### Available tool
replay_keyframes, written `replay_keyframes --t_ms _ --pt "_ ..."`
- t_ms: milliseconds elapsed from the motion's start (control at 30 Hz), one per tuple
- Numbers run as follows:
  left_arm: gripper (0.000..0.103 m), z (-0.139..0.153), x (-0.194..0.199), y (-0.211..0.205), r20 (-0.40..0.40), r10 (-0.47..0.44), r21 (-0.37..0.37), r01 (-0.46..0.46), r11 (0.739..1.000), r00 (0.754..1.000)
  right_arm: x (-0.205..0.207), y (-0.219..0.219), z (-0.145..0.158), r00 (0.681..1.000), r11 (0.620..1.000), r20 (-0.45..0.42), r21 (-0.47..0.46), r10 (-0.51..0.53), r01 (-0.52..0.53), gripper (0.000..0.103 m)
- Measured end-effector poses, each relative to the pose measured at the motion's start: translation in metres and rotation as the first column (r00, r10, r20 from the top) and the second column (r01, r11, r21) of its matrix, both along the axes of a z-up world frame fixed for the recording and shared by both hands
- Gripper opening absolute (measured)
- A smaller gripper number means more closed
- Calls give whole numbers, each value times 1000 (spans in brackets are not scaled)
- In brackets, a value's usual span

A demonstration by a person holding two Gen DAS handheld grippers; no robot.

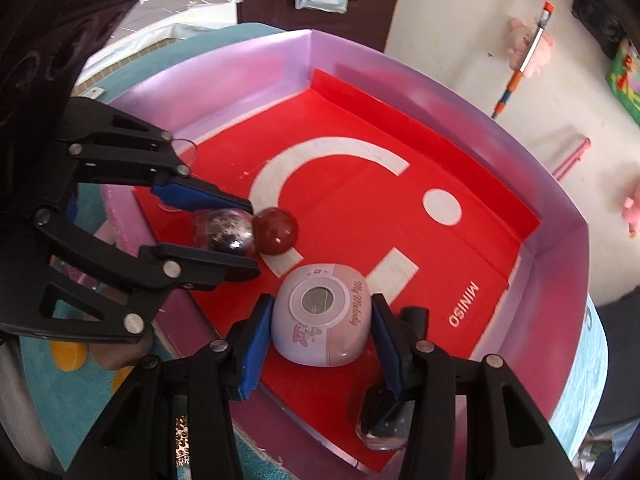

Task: Organize rigid objects
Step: 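Carry the glitter bottle with the left tool while the right tool carries the pink case into the box, then open the left tool releasing the glitter bottle while the right tool releases the pink case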

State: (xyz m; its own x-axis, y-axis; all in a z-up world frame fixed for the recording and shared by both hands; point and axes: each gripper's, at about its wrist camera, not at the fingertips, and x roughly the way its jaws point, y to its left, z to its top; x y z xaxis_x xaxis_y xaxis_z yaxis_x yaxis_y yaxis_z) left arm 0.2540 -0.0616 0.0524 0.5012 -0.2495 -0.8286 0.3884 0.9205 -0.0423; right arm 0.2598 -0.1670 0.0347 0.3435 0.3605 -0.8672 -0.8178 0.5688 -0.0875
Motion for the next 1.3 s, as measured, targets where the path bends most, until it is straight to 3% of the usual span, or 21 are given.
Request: replay_keyframes --t_ms 367,1300 --pt "29 -1 1 2 -2 2 -1 -2 1000 1000 -2 6 10 997 995 10 69 72 -72 52" --pt "29 0 4 11 8 -15 10 15 1000 1000 -10 5 5 999 998 -46 64 -1 4 52"
